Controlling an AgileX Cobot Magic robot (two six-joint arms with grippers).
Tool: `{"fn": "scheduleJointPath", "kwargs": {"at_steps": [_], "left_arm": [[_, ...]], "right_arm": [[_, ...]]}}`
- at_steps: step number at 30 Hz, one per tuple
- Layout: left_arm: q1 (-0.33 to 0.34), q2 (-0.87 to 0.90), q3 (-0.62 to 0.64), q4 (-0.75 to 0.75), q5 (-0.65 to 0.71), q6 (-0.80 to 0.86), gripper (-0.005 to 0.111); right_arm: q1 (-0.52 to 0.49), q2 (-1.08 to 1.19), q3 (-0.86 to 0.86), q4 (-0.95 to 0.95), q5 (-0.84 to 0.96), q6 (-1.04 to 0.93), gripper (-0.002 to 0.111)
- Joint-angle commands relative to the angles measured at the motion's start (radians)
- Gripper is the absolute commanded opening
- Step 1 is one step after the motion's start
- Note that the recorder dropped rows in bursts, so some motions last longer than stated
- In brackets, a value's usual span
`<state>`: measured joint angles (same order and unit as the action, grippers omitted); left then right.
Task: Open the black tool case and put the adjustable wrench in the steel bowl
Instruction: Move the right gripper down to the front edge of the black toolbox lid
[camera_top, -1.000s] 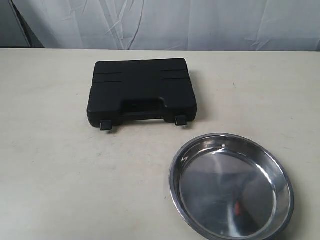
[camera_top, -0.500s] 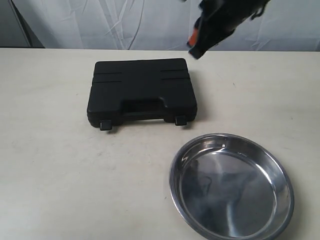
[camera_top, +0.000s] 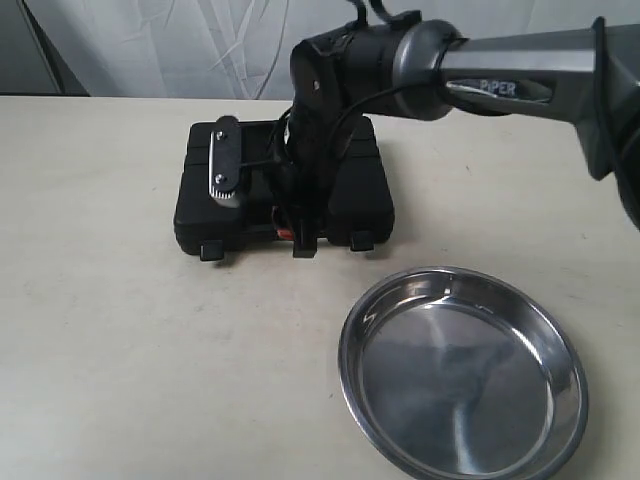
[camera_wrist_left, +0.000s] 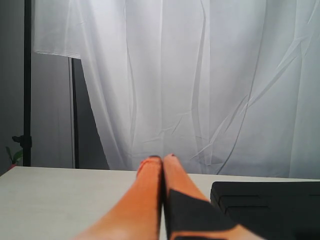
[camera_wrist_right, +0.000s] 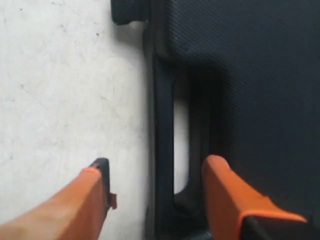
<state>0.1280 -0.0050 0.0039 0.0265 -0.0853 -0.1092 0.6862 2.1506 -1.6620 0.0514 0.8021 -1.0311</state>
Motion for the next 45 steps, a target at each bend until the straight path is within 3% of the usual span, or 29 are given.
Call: {"fn": "scheduleJointPath", "kwargs": {"at_steps": [1,9,28,31,37,45], "left_arm": [[-0.002,0.005,-0.004,0.002,-0.005,-0.002,0.000],[-0.002,0.005,-0.004,0.002,-0.005,-0.002,0.000],[-0.002,0.005,-0.004,0.002,-0.005,-0.002,0.000],[-0.002,0.005,-0.004,0.002,-0.005,-0.002,0.000],[-0.002,0.005,-0.004,0.002,-0.005,-0.002,0.000],[-0.002,0.005,-0.004,0.002,-0.005,-0.002,0.000]], "right_arm": [[0.014,0.034,-0.009,-0.023,-0.051,-0.005,0.054],[0.012,0.072,-0.009,-0.028,-0.094,-0.005,0.047],[0.012,0.126,-0.009,-0.158,-0.171,0.090,0.047],[0.012,0.126,-0.009,-0.158,-0.183,0.090,0.037],[0.012,0.126,-0.009,-0.158,-0.187,0.090,-0.001],[0.014,0.080,-0.009,-0.114,-0.177,0.090,-0.001]]}}
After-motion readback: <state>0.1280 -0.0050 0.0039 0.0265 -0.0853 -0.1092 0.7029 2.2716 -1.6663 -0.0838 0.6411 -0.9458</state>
